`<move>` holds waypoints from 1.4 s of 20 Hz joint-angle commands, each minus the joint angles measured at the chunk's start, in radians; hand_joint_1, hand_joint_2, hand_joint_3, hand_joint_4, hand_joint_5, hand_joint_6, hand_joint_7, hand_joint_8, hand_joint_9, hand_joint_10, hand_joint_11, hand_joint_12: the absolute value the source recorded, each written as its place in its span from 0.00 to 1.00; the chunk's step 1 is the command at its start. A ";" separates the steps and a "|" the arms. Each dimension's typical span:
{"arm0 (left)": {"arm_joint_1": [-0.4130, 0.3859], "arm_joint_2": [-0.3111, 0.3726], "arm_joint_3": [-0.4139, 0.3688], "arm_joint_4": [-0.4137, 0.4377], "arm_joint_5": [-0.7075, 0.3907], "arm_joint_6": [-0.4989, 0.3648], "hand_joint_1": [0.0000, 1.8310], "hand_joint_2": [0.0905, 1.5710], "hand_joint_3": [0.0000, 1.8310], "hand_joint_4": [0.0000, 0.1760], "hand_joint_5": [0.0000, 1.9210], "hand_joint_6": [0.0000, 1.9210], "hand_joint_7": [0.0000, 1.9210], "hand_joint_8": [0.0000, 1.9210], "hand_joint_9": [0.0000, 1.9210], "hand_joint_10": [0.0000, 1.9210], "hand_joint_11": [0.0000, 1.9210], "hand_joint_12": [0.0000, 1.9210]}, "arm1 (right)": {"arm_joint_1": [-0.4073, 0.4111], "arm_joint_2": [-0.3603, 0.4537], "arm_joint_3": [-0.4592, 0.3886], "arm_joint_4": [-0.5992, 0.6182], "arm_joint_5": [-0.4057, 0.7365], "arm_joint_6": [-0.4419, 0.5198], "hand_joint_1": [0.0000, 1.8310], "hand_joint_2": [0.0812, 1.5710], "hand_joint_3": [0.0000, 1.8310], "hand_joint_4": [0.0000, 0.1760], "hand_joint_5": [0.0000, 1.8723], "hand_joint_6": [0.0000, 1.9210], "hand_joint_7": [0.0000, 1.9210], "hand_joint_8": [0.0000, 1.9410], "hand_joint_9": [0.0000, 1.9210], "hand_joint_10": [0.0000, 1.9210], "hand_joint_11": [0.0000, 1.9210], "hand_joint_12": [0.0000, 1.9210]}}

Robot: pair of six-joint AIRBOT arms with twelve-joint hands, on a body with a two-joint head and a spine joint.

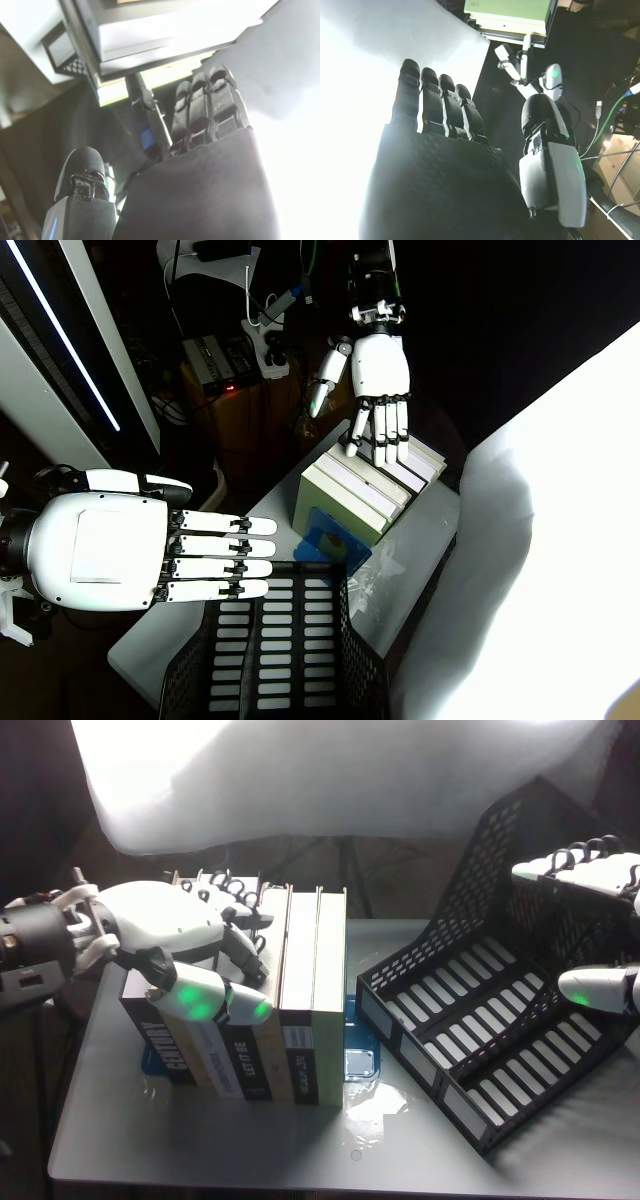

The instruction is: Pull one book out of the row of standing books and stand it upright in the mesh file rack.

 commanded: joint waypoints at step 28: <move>0.168 0.139 -0.221 0.059 -0.169 -0.003 0.01 0.73 0.00 0.00 0.37 0.01 0.04 0.00 0.00 0.00 0.00 0.00 | -0.033 -0.002 0.003 0.058 0.130 0.002 0.20 0.83 0.00 0.00 0.00 0.00 0.00 0.00 0.00 0.00 0.00 0.00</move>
